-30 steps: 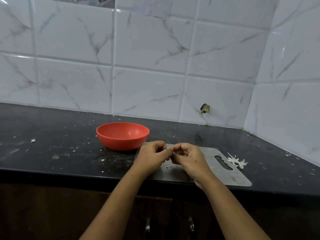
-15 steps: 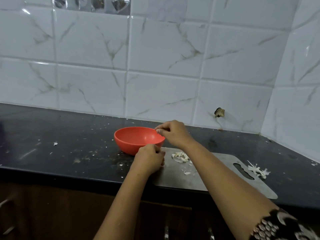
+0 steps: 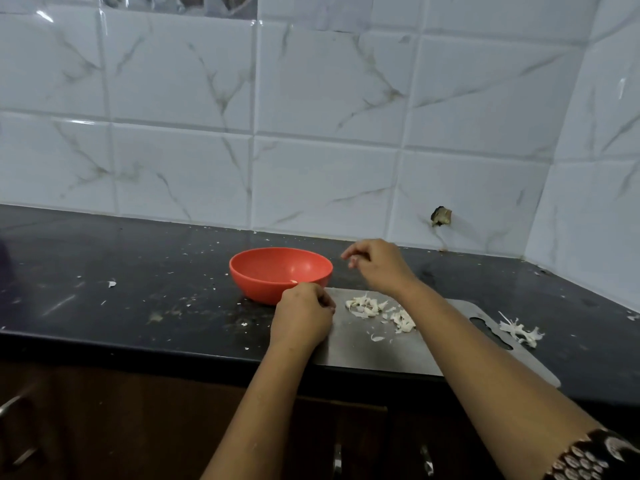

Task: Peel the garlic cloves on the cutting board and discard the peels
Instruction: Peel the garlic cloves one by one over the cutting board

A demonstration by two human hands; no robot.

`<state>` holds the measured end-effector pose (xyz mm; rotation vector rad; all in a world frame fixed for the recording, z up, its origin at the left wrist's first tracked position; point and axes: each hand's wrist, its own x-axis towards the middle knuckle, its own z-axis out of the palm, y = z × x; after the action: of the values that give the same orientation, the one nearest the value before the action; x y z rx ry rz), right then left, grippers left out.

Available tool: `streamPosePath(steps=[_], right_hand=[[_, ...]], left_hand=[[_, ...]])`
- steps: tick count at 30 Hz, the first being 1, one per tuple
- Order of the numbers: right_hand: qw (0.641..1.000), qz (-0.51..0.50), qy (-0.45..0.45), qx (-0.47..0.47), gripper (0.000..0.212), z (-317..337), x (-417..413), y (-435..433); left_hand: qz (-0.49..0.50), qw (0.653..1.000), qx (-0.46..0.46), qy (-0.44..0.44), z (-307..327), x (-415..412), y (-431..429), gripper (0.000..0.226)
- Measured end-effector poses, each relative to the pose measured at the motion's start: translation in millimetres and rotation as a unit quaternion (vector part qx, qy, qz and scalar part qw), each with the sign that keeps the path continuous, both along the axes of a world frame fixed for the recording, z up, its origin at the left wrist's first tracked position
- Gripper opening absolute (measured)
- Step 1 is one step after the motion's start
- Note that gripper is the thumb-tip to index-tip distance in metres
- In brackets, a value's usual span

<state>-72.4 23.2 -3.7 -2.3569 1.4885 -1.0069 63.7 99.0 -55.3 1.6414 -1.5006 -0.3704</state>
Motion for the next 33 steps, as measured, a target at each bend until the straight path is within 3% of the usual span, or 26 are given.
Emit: streamPosePath(steps=[3, 7, 14, 20, 27, 28, 30, 33], right_hand=[[0.991, -0.021, 0.122, 0.044, 0.018, -8, -19, 17], [0.971, -0.057, 0.231, 0.011, 0.020, -21, -24, 46], [0.977, -0.071, 0.199, -0.022, 0.037, -41, -32, 48], [0.998, -0.049, -0.005, -0.037, 0.038, -58, -46, 45], [0.990, -0.013, -0.125, -0.064, 0.041, -54, -56, 60], [0.985, 0.001, -0.171, -0.026, 0.041, -52, -56, 64], [0.959, 0.043, -0.273, 0.069, 0.038, -49, -50, 75], [0.929, 0.090, -0.327, 0.146, 0.028, -50, -26, 87]], left_hand=[[0.002, 1.000, -0.012, -0.025, 0, -2, 1, 0.009], [-0.022, 0.999, -0.017, -0.044, 0, -7, 1, 0.013], [-0.024, 0.992, -0.041, -0.113, -7, -17, 5, 0.019], [-0.029, 0.988, -0.056, -0.139, -7, -22, 4, 0.025], [-0.113, 0.959, 0.029, -0.259, -6, -33, 3, 0.029], [-0.119, 0.962, 0.025, -0.246, -7, -33, 2, 0.029], [-0.119, 0.985, -0.008, -0.127, -7, -31, -1, 0.035], [-0.083, 0.995, -0.038, 0.040, -6, -20, -3, 0.040]])
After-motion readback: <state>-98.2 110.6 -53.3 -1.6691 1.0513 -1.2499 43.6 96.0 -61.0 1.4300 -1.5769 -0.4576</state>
